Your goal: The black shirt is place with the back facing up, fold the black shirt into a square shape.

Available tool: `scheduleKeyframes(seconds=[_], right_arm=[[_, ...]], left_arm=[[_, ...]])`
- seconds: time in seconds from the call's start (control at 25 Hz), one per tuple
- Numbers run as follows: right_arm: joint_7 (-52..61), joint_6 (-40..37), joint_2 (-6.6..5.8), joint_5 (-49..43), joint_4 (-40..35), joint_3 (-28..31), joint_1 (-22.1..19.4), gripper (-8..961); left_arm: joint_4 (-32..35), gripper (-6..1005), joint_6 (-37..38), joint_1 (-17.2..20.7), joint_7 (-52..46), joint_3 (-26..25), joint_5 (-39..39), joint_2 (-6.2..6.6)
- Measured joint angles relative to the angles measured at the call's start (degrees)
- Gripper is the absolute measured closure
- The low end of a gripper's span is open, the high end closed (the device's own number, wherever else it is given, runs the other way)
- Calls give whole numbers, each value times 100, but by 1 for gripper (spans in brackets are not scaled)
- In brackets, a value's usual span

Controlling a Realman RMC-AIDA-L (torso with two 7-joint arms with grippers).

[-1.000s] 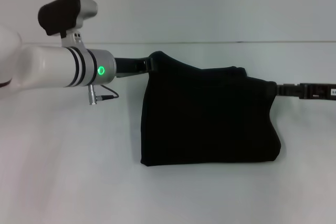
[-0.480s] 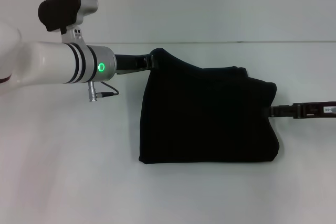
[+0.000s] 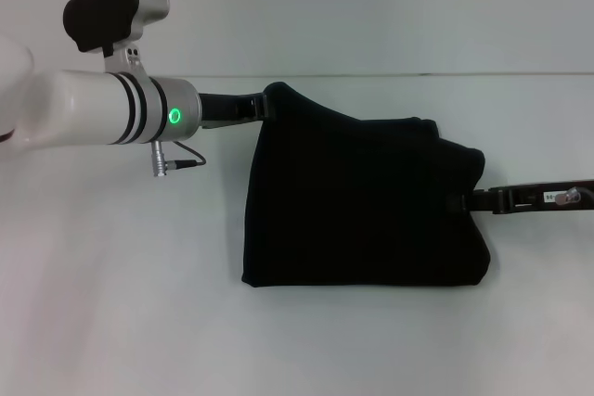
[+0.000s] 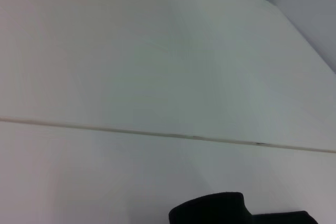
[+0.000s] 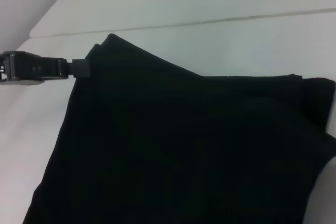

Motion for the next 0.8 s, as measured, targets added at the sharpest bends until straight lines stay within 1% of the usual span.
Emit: scheduleKeyframes(seconds=[0.04, 0.36, 0.6, 0.8], right_arm=[[-45, -3, 0, 0, 9, 0, 0, 363], [-73, -23, 14, 16, 8, 47, -36, 612], [-56, 2, 2, 8, -7, 57, -86, 823], [-38, 58, -27, -1, -12, 58, -117, 934]], left_arm=[[-5, 990, -1, 0, -1, 1, 0, 6], [-13, 989, 0, 3, -9, 4, 0, 8], [-15, 988, 1, 4, -11, 4, 0, 8], [-14, 986, 10, 5, -12, 4, 6, 13]])
